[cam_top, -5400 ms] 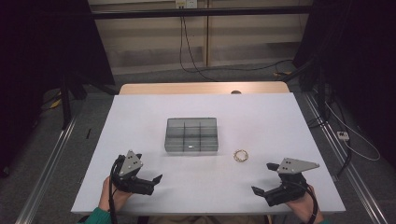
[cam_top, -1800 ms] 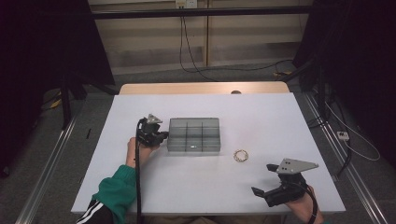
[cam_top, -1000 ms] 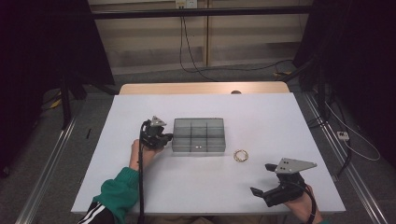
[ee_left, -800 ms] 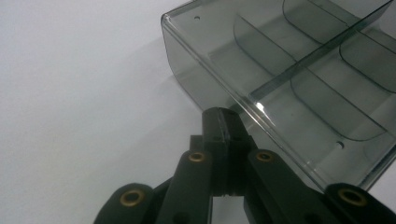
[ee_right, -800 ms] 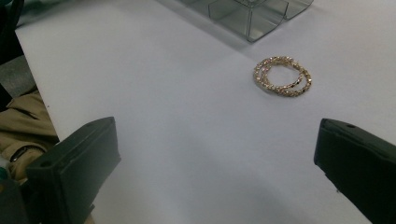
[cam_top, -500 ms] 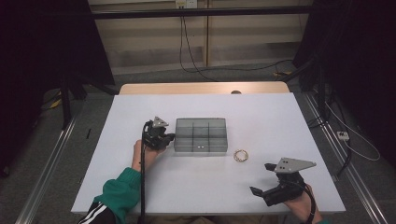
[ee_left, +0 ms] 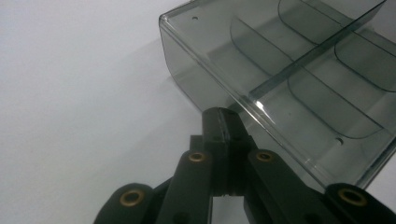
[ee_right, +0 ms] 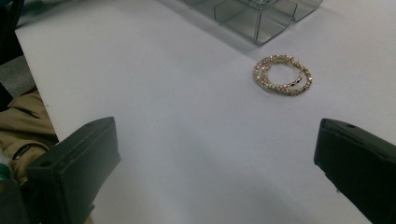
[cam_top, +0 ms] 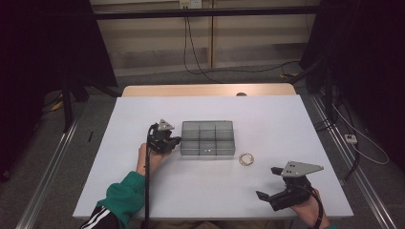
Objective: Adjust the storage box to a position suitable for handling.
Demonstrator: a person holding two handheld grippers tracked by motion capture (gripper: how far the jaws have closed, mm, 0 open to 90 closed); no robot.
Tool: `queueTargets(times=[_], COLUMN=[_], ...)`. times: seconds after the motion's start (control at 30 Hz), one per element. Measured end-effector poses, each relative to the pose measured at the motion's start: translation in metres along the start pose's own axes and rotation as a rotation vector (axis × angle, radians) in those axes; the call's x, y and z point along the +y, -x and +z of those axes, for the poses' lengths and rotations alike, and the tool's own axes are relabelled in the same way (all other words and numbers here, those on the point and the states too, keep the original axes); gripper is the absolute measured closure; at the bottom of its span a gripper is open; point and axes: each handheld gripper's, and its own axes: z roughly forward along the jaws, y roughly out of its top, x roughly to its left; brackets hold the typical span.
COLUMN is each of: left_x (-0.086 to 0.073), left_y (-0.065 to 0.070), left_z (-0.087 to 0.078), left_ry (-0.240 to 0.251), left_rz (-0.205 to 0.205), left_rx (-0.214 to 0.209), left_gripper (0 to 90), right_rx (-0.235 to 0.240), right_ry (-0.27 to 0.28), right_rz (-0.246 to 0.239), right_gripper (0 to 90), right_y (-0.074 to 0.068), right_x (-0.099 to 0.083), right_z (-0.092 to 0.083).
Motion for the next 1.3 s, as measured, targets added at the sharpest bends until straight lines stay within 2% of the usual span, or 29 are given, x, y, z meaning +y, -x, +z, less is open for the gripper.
queueTargets(times=[0.43, 0.63, 0.67, 0.77, 0.87, 0.9, 0.93, 0.97, 1.03, 1.3], left_x=[-0.001, -0.002, -0.002, -0.003, -0.004, -0.004, -0.005, -0.005, -0.006, -0.016], left_y=[0.002, 0.002, 0.001, 0.000, -0.002, -0.003, -0.004, -0.004, -0.006, -0.006], left_z=[0.001, -0.001, -0.003, -0.005, -0.008, -0.011, -0.014, -0.014, -0.020, -0.036], left_ry=[0.013, 0.016, 0.016, 0.014, 0.020, 0.013, 0.013, 0.013, -0.002, 0.005], left_rz=[-0.005, -0.001, 0.013, 0.013, -0.008, -0.006, 0.001, 0.001, -0.003, -0.016], left_rx=[0.011, 0.000, 0.014, 0.017, 0.023, 0.022, 0.034, 0.034, 0.048, 0.064], left_gripper=[90.0, 89.2, 86.7, 80.9, 73.3, 73.3, 62.0, 58.7, 45.5, 22.2], right_rx=[0.003, 0.007, 0.009, 0.010, 0.013, 0.013, 0.015, 0.015, 0.017, 0.014], right_ry=[-0.005, -0.007, -0.007, -0.008, -0.008, -0.008, -0.007, -0.008, -0.010, -0.015], right_rz=[-0.004, -0.006, -0.005, -0.005, -0.004, -0.004, -0.003, -0.002, 0.000, 0.001], right_gripper=[0.0, 0.0, 0.0, 0.0, 0.0, 0.0, 0.0, 0.0, 0.0, 0.0], right_y=[0.000, 0.000, 0.000, 0.000, 0.000, 0.000, 0.000, 0.000, 0.000, 0.000], right_x=[0.001, 0.002, 0.002, 0.002, 0.002, 0.002, 0.002, 0.002, 0.002, 0.002], right_z=[0.002, 0.003, 0.003, 0.004, 0.004, 0.004, 0.004, 0.004, 0.004, 0.005])
